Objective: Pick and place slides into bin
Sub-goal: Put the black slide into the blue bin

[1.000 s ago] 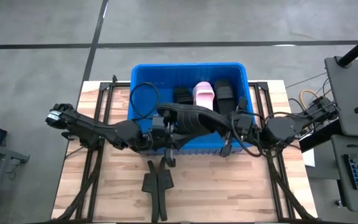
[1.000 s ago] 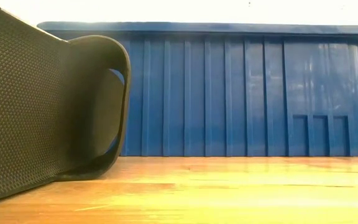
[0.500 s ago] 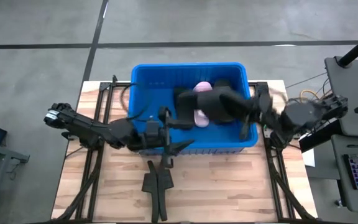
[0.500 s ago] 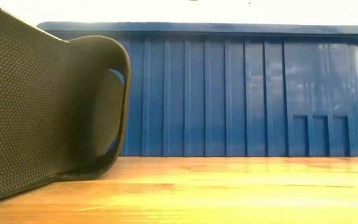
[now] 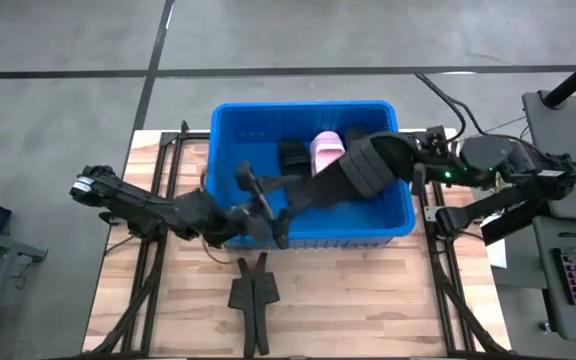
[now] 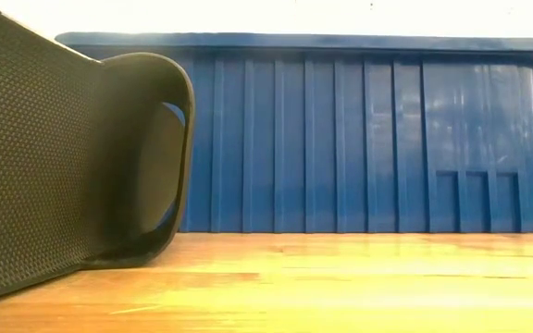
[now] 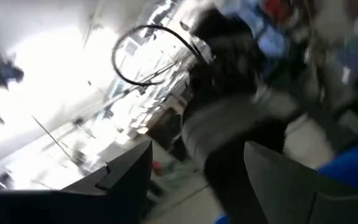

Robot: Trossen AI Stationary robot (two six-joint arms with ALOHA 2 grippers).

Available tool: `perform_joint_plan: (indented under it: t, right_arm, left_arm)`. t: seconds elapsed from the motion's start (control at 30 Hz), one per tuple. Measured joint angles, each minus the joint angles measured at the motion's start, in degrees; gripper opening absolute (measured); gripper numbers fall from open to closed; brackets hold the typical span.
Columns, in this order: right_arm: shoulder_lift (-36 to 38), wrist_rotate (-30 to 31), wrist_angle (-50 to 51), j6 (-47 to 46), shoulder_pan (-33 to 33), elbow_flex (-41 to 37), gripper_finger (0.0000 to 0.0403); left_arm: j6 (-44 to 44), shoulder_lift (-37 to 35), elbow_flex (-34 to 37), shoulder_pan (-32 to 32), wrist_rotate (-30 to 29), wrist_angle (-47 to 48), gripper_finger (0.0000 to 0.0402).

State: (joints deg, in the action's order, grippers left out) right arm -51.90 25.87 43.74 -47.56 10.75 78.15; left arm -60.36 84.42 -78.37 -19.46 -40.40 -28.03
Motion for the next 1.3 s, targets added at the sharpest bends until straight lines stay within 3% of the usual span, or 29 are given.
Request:
perform_joint_plan:
  t: [0.4,0.63,1.03,1.3]
  right_arm:
    - [-5.9,-17.6,0.1,-6.7,-7.1,0.0,0.0049]
    - [-8.8,-23.0,-0.5,-6.6,-11.2,0.0,0.0049]
    - [-5.5,-25.1,-1.3,-4.9,-17.4,0.1,0.0049]
    - [-6.2,-27.6,-1.1,-5.4,-16.7,0.1,0.0049]
  left_arm:
    - [-36.2,11.8,-3.2,0.6,-0.7,-10.0,0.0239]
    - [-37.7,16.2,-6.7,1.3,-6.6,-9.0,0.0239]
    - [-37.5,16.7,-4.9,0.3,-8.5,-8.6,0.0239]
    - [-37.5,16.7,-5.0,3.2,-8.7,-9.0,0.0239]
